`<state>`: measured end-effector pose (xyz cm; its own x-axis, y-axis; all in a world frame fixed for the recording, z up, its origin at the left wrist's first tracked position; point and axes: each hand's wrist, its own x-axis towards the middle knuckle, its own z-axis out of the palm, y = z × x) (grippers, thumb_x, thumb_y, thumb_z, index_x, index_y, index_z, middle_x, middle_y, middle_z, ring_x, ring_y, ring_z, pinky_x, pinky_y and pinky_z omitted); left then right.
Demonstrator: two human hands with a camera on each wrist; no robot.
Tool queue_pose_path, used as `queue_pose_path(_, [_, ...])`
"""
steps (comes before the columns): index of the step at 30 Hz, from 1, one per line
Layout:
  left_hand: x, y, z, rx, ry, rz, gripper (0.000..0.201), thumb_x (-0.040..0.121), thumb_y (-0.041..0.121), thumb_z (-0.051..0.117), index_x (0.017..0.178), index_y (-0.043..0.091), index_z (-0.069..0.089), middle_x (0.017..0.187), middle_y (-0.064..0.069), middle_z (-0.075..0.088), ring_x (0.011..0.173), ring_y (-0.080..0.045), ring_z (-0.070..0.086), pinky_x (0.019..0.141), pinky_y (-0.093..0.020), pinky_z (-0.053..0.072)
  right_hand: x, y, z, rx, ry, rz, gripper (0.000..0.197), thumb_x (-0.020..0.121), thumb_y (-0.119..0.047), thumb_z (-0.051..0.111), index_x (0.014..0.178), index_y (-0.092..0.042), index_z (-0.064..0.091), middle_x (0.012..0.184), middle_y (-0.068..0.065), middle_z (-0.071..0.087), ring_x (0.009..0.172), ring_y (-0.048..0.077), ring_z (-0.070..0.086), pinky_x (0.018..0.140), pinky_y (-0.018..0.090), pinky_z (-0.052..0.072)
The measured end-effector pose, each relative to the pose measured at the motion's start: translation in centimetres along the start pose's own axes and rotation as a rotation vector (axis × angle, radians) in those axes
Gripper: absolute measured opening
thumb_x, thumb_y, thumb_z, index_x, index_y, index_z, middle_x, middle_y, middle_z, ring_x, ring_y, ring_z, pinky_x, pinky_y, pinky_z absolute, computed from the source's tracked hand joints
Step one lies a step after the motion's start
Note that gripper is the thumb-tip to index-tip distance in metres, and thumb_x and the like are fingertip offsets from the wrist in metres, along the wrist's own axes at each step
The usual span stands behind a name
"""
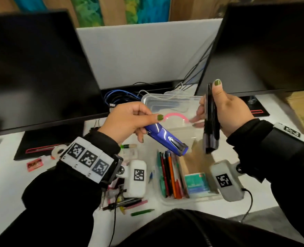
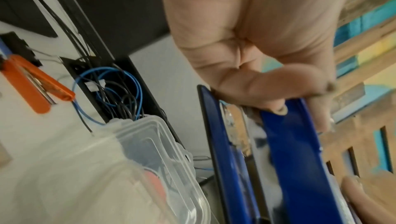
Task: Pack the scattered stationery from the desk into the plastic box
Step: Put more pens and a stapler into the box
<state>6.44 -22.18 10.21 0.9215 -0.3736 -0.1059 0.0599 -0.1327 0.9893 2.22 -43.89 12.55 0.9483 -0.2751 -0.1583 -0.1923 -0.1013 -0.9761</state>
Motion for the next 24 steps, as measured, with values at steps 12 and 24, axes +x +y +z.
queue_pose_path(12, [1.4, 0.4, 9.9, 0.097, -0.117, -0.069, 0.018, 0.072, 0.009, 0.077, 0.078, 0.006, 0.059, 0.063, -0.011, 0.061, 0.038, -0.012, 0.050, 0.034, -0.020, 0.043, -1.5, 1.5, -6.9, -0.673, -0.506, -0.068, 0.028, 0.066, -0.032, 0.082, 0.085, -0.019, 0.066, 0.058, 0.006, 0.056, 0.038, 0.011, 0.044, 0.042, 0.020, 0.039])
queue_pose_path(24, [1.3, 0.0, 12.4, 0.087, -0.040, -0.095, 0.009, 0.084, 0.007, 0.063, 0.083, 0.010, 0.055, 0.069, -0.013, 0.065, 0.042, -0.020, 0.057, 0.038, -0.025, 0.050, -2.2, 3.0, -5.8, -0.904, -0.384, -0.145, 0.033, 0.074, -0.039, 0.071, 0.066, -0.020, 0.047, 0.059, -0.004, 0.046, 0.051, 0.009, 0.041, 0.049, 0.019, 0.034])
